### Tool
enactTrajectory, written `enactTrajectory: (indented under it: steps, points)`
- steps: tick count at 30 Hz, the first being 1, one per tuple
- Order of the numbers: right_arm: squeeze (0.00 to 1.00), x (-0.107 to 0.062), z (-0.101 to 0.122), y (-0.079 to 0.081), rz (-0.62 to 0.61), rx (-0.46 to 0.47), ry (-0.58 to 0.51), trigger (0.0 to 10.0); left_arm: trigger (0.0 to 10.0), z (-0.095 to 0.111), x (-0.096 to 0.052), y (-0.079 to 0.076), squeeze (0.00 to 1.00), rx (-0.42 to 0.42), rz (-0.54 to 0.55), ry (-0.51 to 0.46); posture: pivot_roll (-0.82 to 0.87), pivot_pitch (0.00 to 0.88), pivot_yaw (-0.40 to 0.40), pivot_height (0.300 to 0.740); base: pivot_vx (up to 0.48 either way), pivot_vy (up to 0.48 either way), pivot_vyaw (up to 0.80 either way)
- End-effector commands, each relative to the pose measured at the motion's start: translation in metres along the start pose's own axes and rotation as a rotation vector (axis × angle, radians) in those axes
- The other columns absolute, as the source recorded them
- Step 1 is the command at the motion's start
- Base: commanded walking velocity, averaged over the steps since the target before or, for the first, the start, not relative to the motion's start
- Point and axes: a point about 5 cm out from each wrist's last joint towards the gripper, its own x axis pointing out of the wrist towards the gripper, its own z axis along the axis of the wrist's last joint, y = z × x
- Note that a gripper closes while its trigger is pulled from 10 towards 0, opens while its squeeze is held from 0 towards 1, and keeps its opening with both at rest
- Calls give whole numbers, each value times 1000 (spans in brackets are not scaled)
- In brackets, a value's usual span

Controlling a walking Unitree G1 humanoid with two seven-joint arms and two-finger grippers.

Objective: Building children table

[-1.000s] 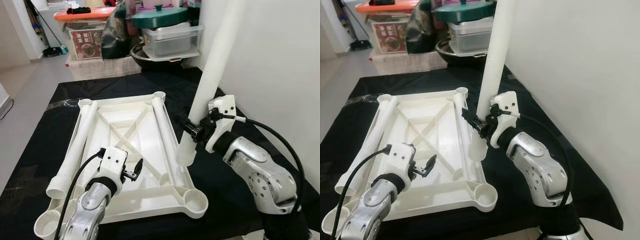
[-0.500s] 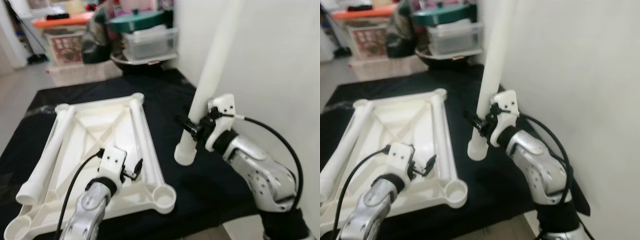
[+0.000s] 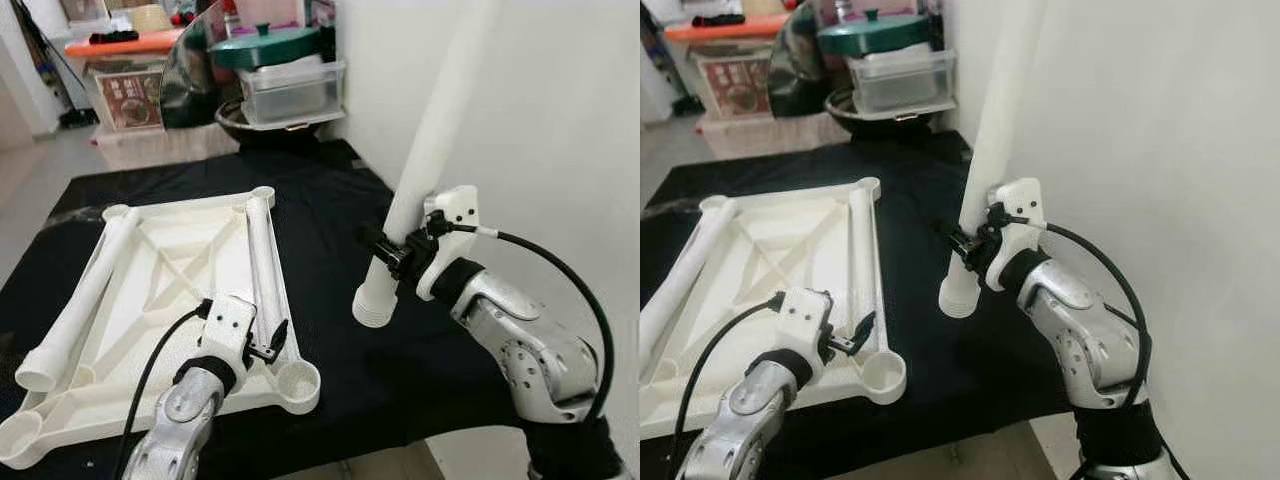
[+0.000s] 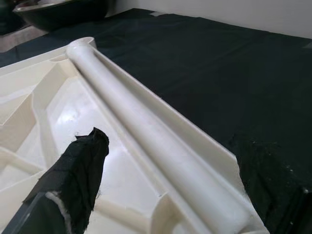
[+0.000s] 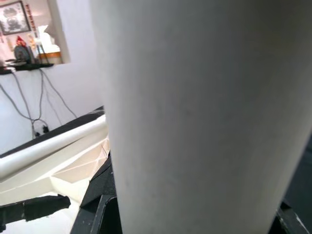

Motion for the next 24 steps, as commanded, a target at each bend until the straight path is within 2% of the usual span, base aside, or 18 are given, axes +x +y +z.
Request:
enactTrajectory:
  steps: [1,9,17,24]
  points:
    - [0,2,3,4,15,-16,-12,10000,10000,-3,-1,1,0,-12,0,15,8,0,-4,740,0,247,0]
    - [0,2,3,4,17,-15,-12,10000,10000,-2,-2,1,0,-20,-7,6,12,0,-5,740,0,422,0]
    - [0,3,4,5,29,-17,-20,10000,10000,-1,-4,6,0,-5,11,0,19,0,-3,740,0,0,0]
    - [0,2,4,10,91,-36,-17,10000,10000,-2,-6,6,0,3,9,4,26,0,-8,740,0,0,0]
